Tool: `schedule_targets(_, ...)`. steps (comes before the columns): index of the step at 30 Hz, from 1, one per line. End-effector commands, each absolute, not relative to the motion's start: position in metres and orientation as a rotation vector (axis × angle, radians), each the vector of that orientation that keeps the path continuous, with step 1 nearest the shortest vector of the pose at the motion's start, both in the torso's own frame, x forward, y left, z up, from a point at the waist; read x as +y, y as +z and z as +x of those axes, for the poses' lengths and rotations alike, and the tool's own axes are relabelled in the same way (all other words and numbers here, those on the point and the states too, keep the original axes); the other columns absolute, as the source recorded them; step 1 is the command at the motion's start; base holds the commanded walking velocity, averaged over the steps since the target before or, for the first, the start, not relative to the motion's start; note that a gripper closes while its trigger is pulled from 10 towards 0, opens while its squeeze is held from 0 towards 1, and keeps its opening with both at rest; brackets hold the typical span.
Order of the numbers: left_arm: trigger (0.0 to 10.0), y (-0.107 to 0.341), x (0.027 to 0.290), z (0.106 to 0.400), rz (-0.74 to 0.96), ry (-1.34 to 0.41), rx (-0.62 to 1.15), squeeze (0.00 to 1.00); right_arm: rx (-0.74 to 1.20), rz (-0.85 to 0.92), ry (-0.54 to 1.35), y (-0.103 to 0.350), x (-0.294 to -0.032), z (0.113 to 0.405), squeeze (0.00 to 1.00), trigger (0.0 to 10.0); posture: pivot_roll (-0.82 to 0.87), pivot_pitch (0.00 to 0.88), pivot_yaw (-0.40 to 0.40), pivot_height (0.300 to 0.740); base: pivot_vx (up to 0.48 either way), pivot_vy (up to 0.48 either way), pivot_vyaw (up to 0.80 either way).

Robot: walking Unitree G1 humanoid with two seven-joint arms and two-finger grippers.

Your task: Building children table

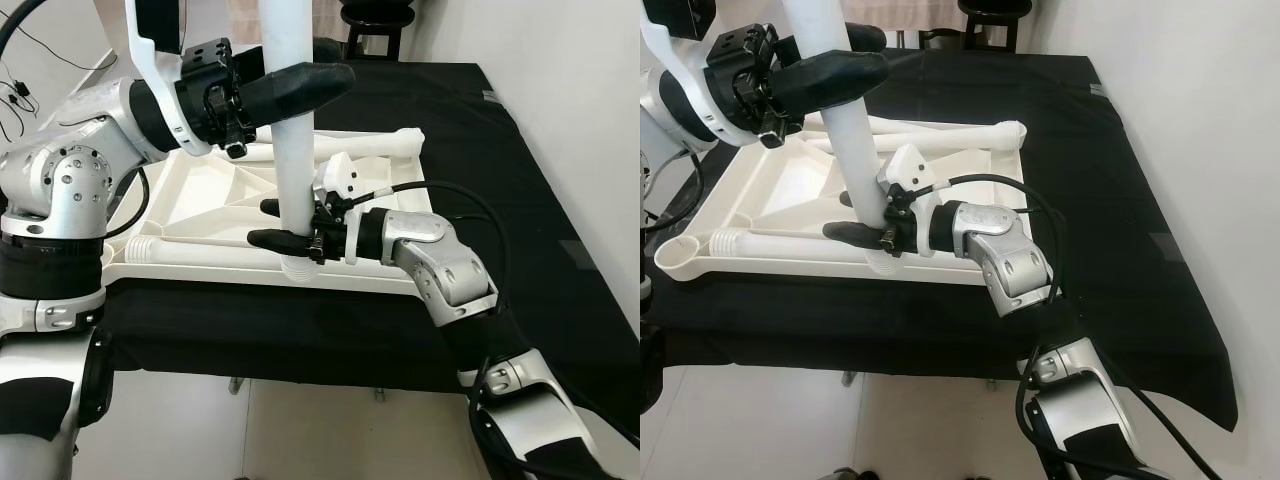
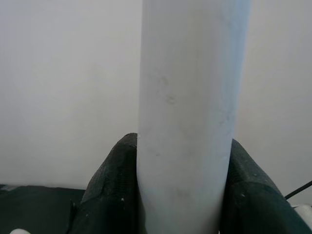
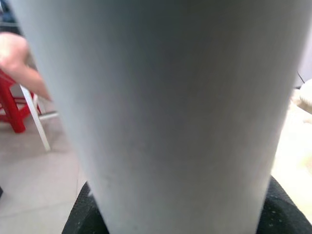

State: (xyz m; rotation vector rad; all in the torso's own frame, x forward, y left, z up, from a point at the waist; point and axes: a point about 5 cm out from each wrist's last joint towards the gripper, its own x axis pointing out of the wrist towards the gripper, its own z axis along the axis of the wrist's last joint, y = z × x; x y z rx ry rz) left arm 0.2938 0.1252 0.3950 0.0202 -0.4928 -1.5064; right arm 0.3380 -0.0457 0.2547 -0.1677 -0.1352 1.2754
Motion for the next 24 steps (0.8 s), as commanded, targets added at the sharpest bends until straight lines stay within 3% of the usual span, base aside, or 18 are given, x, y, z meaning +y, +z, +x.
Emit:
schedule_targets(1, 0.0, 0.381, 0.102, 0.287, 0.023, -1.700, -0.416, 0.00, -0.208, -0.103, 1.247, 0.269, -0.046, 0.338, 0.00, 0.0, 0.00, 0.127, 0.008, 0.740, 0.000, 0.000, 0.00)
schedule_targets(7, 0.0, 0.384, 0.106, 0.290, 0.004, -1.669, -0.447, 0.00, -0.250, -0.072, 1.245, 0.270, -0.044, 0.336, 0.00, 0.0, 0.00, 0.128, 0.009, 0.740, 0.000, 0.000, 0.00)
schedule_targets(8, 2.0, 0.383, 0.108, 0.291, 0.007, -1.651, -0.460, 0.00, -0.256, -0.067, 1.235, 0.270, -0.044, 0.336, 0.00, 0.0, 0.00, 0.128, 0.009, 0.740, 0.000, 0.000, 0.00)
schedule_targets(9, 10.0, 0.382, 0.109, 0.293, -0.005, -1.631, -0.467, 0.05, -0.260, -0.056, 1.217, 0.271, -0.045, 0.337, 0.00, 0.0, 0.00, 0.130, 0.008, 0.740, 0.000, 0.000, 0.00)
schedule_targets(10, 10.0, 0.383, 0.109, 0.295, -0.019, -1.602, -0.484, 1.00, -0.258, -0.042, 1.194, 0.271, -0.046, 0.340, 0.00, 0.0, 0.00, 0.130, 0.006, 0.740, 0.000, 0.000, 0.00)
schedule_targets(15, 10.0, 0.389, 0.113, 0.300, -0.061, -1.532, -0.523, 1.00, -0.242, -0.014, 1.124, 0.271, -0.050, 0.348, 0.00, 0.0, -0.01, 0.130, 0.003, 0.740, 0.000, 0.000, 0.00)
schedule_targets(24, 10.0, 0.382, 0.150, 0.313, -0.172, -1.234, -0.583, 1.00, -0.196, 0.124, 0.830, 0.271, -0.082, 0.373, 0.00, 0.0, -0.02, 0.136, 0.001, 0.740, 0.000, 0.000, 0.00)
